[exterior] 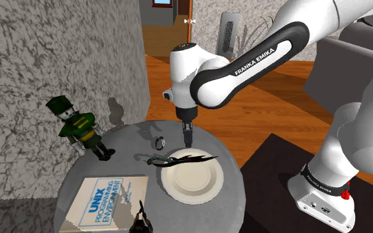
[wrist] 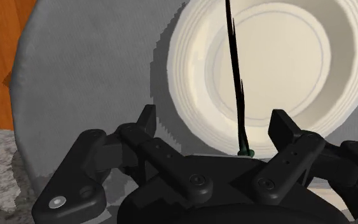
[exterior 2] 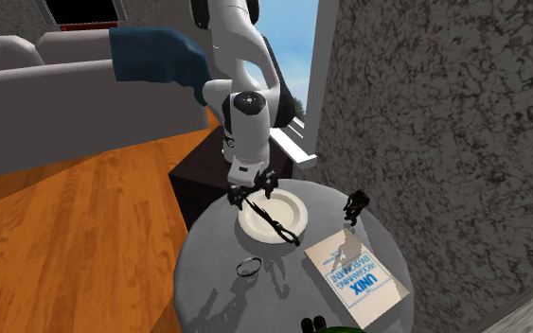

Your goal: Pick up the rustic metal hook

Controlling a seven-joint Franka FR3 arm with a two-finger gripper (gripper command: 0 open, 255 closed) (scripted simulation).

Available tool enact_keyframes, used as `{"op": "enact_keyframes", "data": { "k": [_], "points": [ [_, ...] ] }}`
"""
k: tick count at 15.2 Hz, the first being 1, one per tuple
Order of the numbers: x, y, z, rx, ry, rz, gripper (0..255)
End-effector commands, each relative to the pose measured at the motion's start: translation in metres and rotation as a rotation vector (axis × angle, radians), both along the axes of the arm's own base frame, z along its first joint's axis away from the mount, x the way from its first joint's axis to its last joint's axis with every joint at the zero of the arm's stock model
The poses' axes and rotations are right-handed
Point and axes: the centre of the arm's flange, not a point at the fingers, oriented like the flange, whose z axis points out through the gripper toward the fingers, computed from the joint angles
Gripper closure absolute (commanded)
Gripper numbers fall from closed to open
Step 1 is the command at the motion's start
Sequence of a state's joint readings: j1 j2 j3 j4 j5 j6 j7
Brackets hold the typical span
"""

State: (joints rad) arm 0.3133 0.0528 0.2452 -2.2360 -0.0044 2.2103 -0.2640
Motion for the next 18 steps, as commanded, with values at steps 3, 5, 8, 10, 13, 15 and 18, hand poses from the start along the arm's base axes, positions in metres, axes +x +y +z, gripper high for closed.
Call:
{"op": "enact_keyframes", "data": {
  "k": [3, 5, 8, 10, 13, 15, 18],
  "points": [
    [-0.006, 0.043, -0.034, -0.014, 0.007, 0.139, 0],
    [-0.01, 0.061, -0.051, -0.02, 0.01, 0.2, 0],
    [-0.01, 0.061, -0.067, -0.02, 0.01, 0.2, 0],
    [-0.01, 0.061, -0.077, -0.02, 0.01, 0.2, 0],
    [-0.01, 0.061, -0.091, -0.02, 0.01, 0.2, 0],
    [-0.01, 0.061, -0.09, -0.02, 0.01, 0.2, 255],
    [-0.01, 0.061, -0.091, -0.02, 0.01, 0.2, 255]
  ]
}}
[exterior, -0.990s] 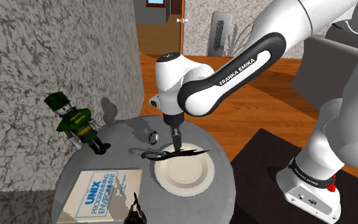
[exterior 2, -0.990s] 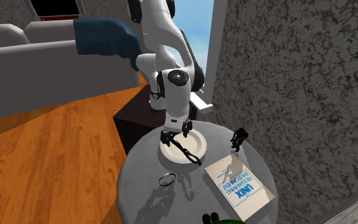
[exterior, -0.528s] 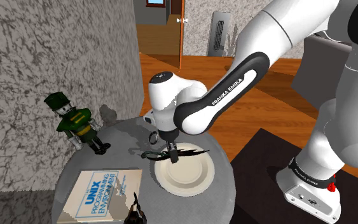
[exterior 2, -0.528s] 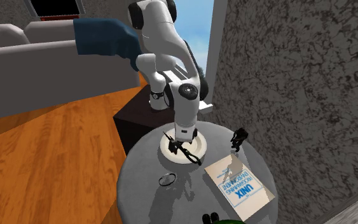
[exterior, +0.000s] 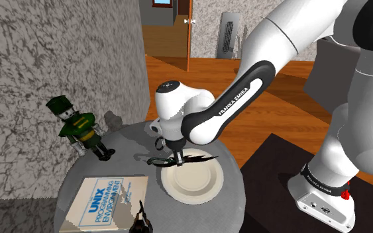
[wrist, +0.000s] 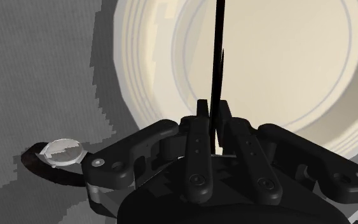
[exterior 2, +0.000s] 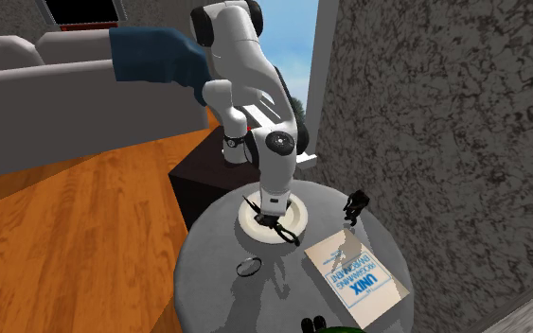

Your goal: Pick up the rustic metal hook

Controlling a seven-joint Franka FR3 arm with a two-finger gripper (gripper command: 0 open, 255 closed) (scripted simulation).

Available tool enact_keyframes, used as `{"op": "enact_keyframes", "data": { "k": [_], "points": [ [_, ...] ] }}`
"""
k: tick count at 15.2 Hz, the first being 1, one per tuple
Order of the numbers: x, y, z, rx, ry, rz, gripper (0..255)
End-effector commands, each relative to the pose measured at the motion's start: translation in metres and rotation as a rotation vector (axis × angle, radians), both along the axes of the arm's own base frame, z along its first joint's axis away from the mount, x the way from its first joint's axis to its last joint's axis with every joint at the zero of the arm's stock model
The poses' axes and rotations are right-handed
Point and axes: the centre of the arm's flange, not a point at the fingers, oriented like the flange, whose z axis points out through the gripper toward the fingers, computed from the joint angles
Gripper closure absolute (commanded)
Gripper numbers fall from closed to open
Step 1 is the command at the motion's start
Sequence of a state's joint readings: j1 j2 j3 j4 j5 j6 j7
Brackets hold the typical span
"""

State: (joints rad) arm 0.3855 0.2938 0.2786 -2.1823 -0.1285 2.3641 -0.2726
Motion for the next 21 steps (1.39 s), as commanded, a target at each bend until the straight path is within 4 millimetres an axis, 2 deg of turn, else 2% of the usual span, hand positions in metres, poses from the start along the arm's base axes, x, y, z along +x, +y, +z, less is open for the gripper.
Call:
{"op": "enact_keyframes", "data": {
  "k": [1, 6, 21],
  "points": [
    [0.0, 0.0, 0.0, 0.0, 0.0, 0.0, 255],
    [0.0, 0.0, 0.0, 0.0, 0.0, 0.0, 255],
    [0.0, 0.0, 0.079, 0.0, 0.0, 0.0, 255]
  ]
}}
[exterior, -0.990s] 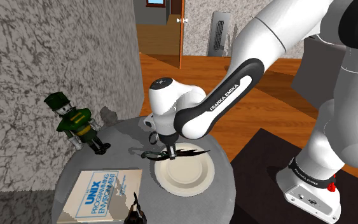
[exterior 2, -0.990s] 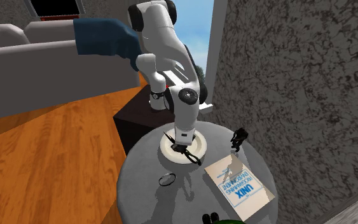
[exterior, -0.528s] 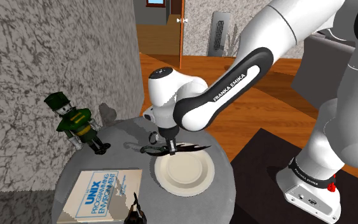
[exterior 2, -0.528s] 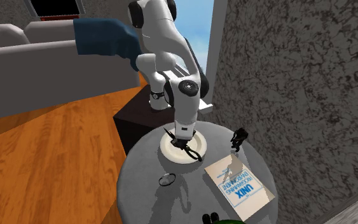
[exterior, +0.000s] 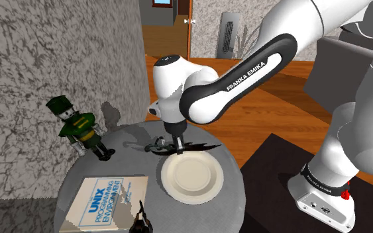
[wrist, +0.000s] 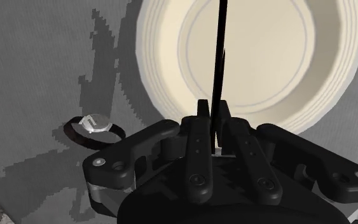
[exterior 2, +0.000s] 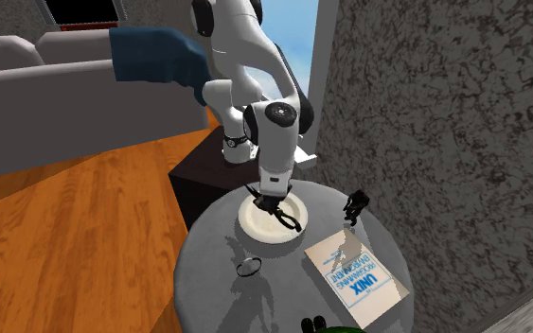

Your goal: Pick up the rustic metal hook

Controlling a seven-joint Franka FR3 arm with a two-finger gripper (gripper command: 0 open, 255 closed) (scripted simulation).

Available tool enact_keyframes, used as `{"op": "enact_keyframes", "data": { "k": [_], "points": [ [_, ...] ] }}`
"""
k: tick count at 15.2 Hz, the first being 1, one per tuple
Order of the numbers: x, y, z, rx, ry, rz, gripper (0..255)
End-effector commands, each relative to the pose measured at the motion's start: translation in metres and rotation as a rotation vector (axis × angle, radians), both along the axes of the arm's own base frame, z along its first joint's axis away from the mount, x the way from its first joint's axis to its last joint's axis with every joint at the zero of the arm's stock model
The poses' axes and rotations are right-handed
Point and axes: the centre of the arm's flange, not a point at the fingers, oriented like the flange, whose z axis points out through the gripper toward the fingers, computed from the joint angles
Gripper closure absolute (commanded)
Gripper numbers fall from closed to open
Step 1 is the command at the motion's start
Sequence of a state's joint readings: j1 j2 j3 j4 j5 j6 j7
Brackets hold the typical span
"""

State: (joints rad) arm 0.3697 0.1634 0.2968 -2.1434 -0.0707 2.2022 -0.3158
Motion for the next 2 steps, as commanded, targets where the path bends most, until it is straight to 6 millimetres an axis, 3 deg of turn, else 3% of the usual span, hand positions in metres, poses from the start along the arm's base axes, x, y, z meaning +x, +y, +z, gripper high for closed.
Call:
{"op": "enact_keyframes", "data": {
  "k": [1, 2],
  "points": [
    [-0.0013, 0.0007, 0.0072, 0.0, 0.0, 0.0, 255],
    [-0.0012, 0.0007, 0.0072, 0.0, 0.0, 0.0, 255]
  ]
}}
